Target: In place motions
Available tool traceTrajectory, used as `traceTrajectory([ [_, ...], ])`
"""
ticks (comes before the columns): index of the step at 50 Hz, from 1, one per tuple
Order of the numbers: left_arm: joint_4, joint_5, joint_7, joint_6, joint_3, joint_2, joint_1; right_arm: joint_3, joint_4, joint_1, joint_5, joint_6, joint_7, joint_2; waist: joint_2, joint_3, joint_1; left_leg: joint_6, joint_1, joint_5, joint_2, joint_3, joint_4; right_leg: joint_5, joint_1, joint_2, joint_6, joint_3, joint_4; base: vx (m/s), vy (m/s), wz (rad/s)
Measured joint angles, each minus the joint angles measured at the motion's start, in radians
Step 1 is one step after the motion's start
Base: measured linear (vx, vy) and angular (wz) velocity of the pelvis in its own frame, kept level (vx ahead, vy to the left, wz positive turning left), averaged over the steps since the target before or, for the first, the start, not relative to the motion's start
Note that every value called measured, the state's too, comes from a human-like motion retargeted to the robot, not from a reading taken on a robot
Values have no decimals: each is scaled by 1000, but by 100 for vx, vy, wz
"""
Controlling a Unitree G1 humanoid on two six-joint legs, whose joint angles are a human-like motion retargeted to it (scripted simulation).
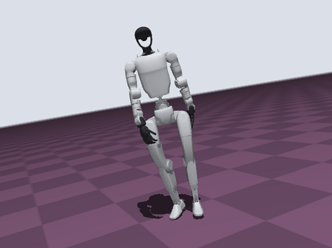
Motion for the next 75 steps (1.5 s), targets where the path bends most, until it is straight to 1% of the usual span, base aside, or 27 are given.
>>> traceTrajectory([
  [5, 81, -45, 13, 45, 0, -6, -23, -39, -28, 43, 12, 6, 44, -8, -9, -11, 11, 31, 15, -9, -16, 23, -12, -3, -13, -15, 10, 38, 27, -8, 17, -46],
  [8, 148, -122, -17, 40, -58, -11, -48, -62, -35, 79, 21, 0, 37, -24, 0, -4, -6, 45, 32, -14, -15, 34, -18, -25, -18, -21, 20, 44, 75, -7, 12, -17],
  [11, 164, -190, -20, 50, -122, -28, -71, -117, -43, 142, -9, -5, -19, -34, 11, 14, -13, 57, 53, -17, -5, 22, -17, -24, -41, -25, 3, 49, 176, -6, 16, -11],
  [13, 164, -256, 25, 38, -160, -48, -101, -161, -29, 186, -32, -14, -76, -42, 25, 36, -11, 53, 77, -19, 15, 27, -18, 38, -64, -30, -20, 32, 280, -8, 14, -27],
  [16, 156, -365, 80, -4, -204, -79, -198, -221, 23, 227, -42, -6, -154, -64, 65, 94, -21, 42, 103, -23, 69, 36, -17, 246, -180, -56, -58, 38, 576, -22, 14, -33],
  [17, 144, -384, 88, -19, -211, -92, -234, -236, 42, 240, -42, 3, -174, -75, 81, 111, -40, 41, 106, -23, 86, 32, -18, 299, -242, -49, -70, 66, 691, -23, 13, 15],
  [18, 125, -392, 87, -32, -219, -103, -270, -247, 61, 258, -41, 15, -189, -87, 98, 124, -68, 40, 106, -19, 100, 25, -21, 305, -316, -15, -69, 117, 803, -23, 18, 27],
  [20, 75, -380, 62, -42, -231, -110, -349, -266, 99, 290, -45, 49, -189, -119, 127, 139, -129, 44, 94, -14, 118, 36, -29, 244, -444, -74, -108, 60, 1035, -21, 19, 39],
  [22, 10, -320, 62, -41, -193, -117, -424, -276, 142, 318, -42, 104, -158, -144, 147, 156, -209, 45, 71, -9, 144, 56, -26, 189, -580, -97, -107, 59, 1218, -20, 10, 61],
  [24, -52, -291, 74, -64, -166, -125, -490, -285, 180, 350, -26, 147, -128, -162, 162, 184, -256, 49, 55, -4, 173, 67, -15, 150, -673, -99, -101, 58, 1328, -15, 7, 40],
  [27, -112, -307, 86, -121, -186, -139, -572, -308, 198, 433, 23, 178, -98, -173, 164, 215, -264, 58, 51, -3, 199, 91, 3, 135, -752, -91, -89, 59, 1394, -4, 2, 17],
  [30, -136, -313, 88, -140, -209, -147, -628, -319, 198, 508, 98, 220, -131, -163, 144, 212, -244, 66, 53, -11, 192, 96, 14, 147, -760, -105, -95, 63, 1370, 2, -1, -4],
  [34, -145, -260, 64, -119, -236, -143, -629, -338, 198, 535, 169, 251, -166, -142, 115, 188, -205, 70, 70, -22, 166, 110, 3, 209, -664, -86, -74, 97, 1213, 6, -3, -26],
  [38, -141, -214, 79, -114, -270, -128, -556, -355, 198, 473, 174, 183, -107, -118, 94, 162, -162, 73, 84, -40, 142, 133, -5, 259, -481, -38, -49, 146, 966, 8, -3, -44],
  [41, -111, -188, 83, -97, -293, -124, -471, -350, 153, 413, 174, 135, -64, -94, 78, 134, -124, 77, 91, -58, 117, 145, -9, 295, -307, 8, -20, 192, 687, 12, -5, -45],
  [43, -80, -173, 71, -74, -287, -129, -410, -336, 84, 378, 170, 116, -47, -79, 50, 112, -109, 83, 91, -70, 74, 145, -12, 330, -189, 17, 22, 223, 463, 19, -8, -18],
  [44, -60, -169, 58, -61, -279, -129, -381, -324, 46, 360, 164, 106, -38, -73, 36, 102, -103, 85, 93, -77, 53, 145, -14, 259, -135, 16, 37, 221, 364, 22, -7, -10],
  [45, -39, -166, 43, -47, -270, -129, -352, -312, 8, 342, 155, 97, -28, -67, 23, 91, -97, 87, 94, -83, 33, 145, -15, 141, -84, 16, 46, 211, 274, 22, -4, -36],
  [47, 13, -174, 31, -30, -251, -125, -301, -280, -53, 304, 119, 68, -1, -64, -5, 72, -58, 85, 101, -97, 0, 160, -21, 28, -24, -41, 21, 49, 149, 23, -4, -56],
  [50, 87, -197, 54, -33, -245, -108, -250, -241, -125, 239, 41, 42, 44, -64, -45, 39, 3, 80, 89, -110, -39, 188, -33, 58, -27, -47, 28, 99, 33, 19, -10, -64],
  [53, 111, -184, 108, -24, -229, -113, -219, -239, -186, 194, -30, 9, 62, -65, -36, 26, 26, 67, 58, -116, -25, 189, -32, 84, -47, -49, 36, 86, 0, 2, -8, -4],
  [57, 74, -171, 102, -47, -215, -104, -175, -209, -217, 169, -43, -28, 21, -64, -19, 58, -15, 48, 58, -117, -12, 174, -36, 52, -62, -32, 8, 112, 39, 8, -8, 34],
  [65, -8, -85, 34, 11, -133, -84, -102, -217, -51, 254, 75, 45, 19, -50, 10, 57, -31, 31, 51, -150, 26, 126, -4, 22, -25, -12, -3, 48, 36, 15, -16, 37],
  [68, -49, -36, -16, -2, -82, -67, -45, -215, 37, 253, 188, 51, 44, -39, 4, 59, -28, 53, 25, -192, 35, 122, 85, 11, -11, -16, -9, 47, 35, 16, -18, 5],
  [70, -53, -33, -9, -6, -49, -64, 0, -213, 71, 236, 259, 65, 52, -30, -2, 59, -12, 77, -18, -187, 43, 136, 180, 3, -11, -25, -14, 62, 44, 15, -17, -38],
  [72, -42, -49, 15, -5, -21, -69, 58, -190, 83, 191, 322, 79, 32, -20, -11, 63, -4, 106, -85, -118, 65, 186, 338, -2, -16, -40, -23, 85, 61, 12, -8, -42],
  [75, -4, -49, 5, 4, 18, -75, 123, -169, 49, 81, 372, 83, -8, 5, -32, 97, 9, 144, -285, 94, 125, 203, 693, -11, -15, -73, -19, 96, 77, -1, -19, -39],
])
